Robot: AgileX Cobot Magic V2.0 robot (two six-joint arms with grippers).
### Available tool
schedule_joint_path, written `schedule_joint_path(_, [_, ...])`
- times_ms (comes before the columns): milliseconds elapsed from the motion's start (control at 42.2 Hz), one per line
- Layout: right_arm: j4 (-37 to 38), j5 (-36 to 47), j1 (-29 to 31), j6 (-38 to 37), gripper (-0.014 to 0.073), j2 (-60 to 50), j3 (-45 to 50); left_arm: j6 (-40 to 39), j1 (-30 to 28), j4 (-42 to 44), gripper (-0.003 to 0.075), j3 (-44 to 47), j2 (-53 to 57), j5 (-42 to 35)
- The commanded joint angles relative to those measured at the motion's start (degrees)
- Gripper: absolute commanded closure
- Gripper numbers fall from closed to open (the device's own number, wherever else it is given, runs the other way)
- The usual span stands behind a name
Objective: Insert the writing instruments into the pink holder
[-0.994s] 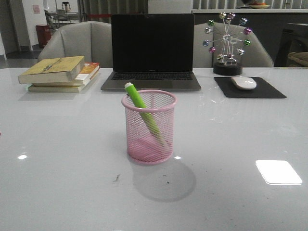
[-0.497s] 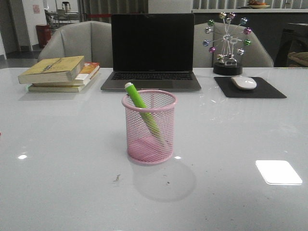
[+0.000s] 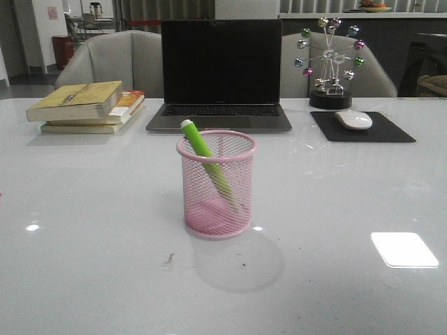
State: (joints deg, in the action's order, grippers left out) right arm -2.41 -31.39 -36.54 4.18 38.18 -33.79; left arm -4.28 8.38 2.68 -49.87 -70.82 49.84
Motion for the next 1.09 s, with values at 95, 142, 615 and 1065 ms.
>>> schedule_joint_path(95, [-0.09,3.98,0.34,0.39,0.0105,-0.12,-1.52,-0.55,-3.6,0.08,0.0194,-5.87,-9.6,-5.73])
schedule_joint_path(142, [-0.09,3.98,0.34,0.39,0.0105,-0.12,-1.52,-0.55,-4.03,0.08,0.0204,-6.88,-12.22,-6.8])
schedule_joint_path(615, [-0.09,3.98,0.34,0.39,0.0105,-0.12,-1.52,-0.55,-4.45,2.03,0.0354,-18.54,-31.76,-9.56])
schedule_joint_path(1065, [-0.09,3.98,0.34,0.39,0.0105,-0.12,-1.52,-0.55,-4.45,2.05,0.0459,-22.86,-38.03,-11.14])
